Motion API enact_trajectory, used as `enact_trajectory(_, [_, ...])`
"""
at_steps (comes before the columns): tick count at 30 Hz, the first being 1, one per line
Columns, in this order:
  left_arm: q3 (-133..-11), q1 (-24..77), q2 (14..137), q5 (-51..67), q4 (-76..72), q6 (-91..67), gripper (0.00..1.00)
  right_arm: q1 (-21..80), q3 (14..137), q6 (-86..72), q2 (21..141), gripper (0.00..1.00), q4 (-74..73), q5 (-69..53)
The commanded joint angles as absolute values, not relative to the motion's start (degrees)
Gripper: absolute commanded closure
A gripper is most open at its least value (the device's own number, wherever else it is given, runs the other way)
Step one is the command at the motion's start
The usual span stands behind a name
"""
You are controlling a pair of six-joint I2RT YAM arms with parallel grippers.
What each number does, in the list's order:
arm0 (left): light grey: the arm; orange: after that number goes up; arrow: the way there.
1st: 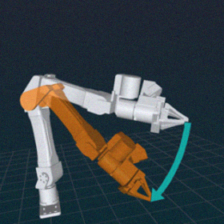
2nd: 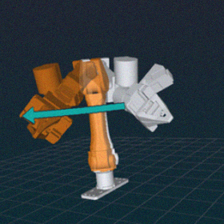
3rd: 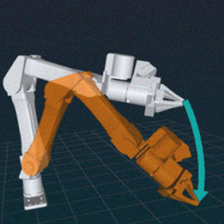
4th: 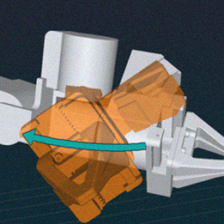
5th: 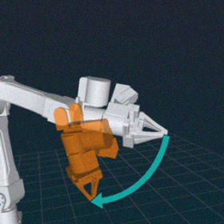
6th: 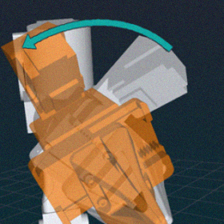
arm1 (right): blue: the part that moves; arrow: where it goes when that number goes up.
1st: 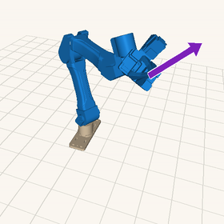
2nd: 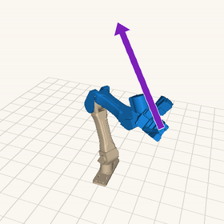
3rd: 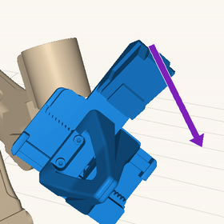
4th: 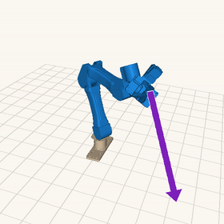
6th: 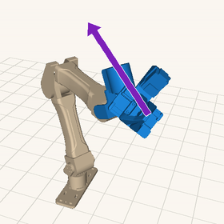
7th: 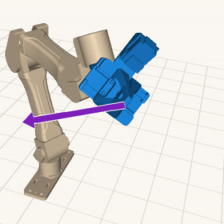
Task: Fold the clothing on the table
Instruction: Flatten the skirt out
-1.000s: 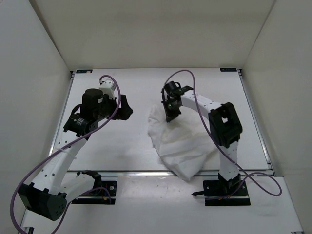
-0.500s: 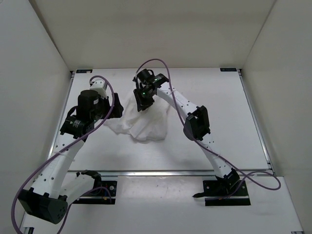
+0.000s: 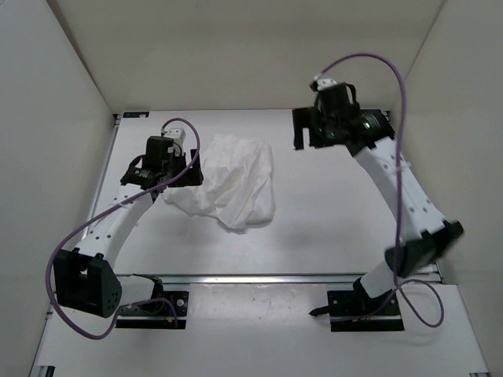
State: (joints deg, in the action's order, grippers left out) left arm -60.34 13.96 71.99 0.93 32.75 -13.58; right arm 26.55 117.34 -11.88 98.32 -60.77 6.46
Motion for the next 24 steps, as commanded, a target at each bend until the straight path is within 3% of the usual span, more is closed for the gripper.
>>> enact_trajectory(1, [-63.54, 13.98, 71.81, 2.37, 32.34, -11.96, 0.01, 24.89, 96.24, -10.02, 82.04, 0.17, -51.9, 12.14])
enact_trajectory(2, [-63.81, 13.63, 71.98, 2.37, 32.34, -11.95, 0.01, 23.39, 86.93, -10.8, 73.91, 0.16, -46.55, 10.39])
enact_trajectory(5, [-63.28, 12.92, 72.42, 2.19, 30.68, -11.61, 0.01, 9.26, 62.23, -15.27, 57.53, 0.14, -28.02, -10.94])
enact_trajectory(7, [-64.24, 12.48, 74.0, 2.72, 30.5, -11.43, 0.01, 0.29, 51.19, -18.08, 53.36, 0.12, -18.57, -25.08])
enact_trajectory(9, [-65.39, 12.22, 75.83, 3.86, 29.45, -10.12, 0.02, 0.26, 44.85, -19.95, 54.39, 0.11, -12.85, -25.93])
enact_trajectory(13, [-68.98, 11.87, 81.98, 4.49, 27.86, -8.79, 0.01, 11.57, 45.35, -17.05, 62.03, 0.04, -10.64, -17.16])
enact_trajectory(24, [-72.68, 12.04, 97.03, 0.63, 24.96, -8.88, 0.01, 17.22, 64.32, -15.29, 88.14, 0.0, -5.88, -20.48])
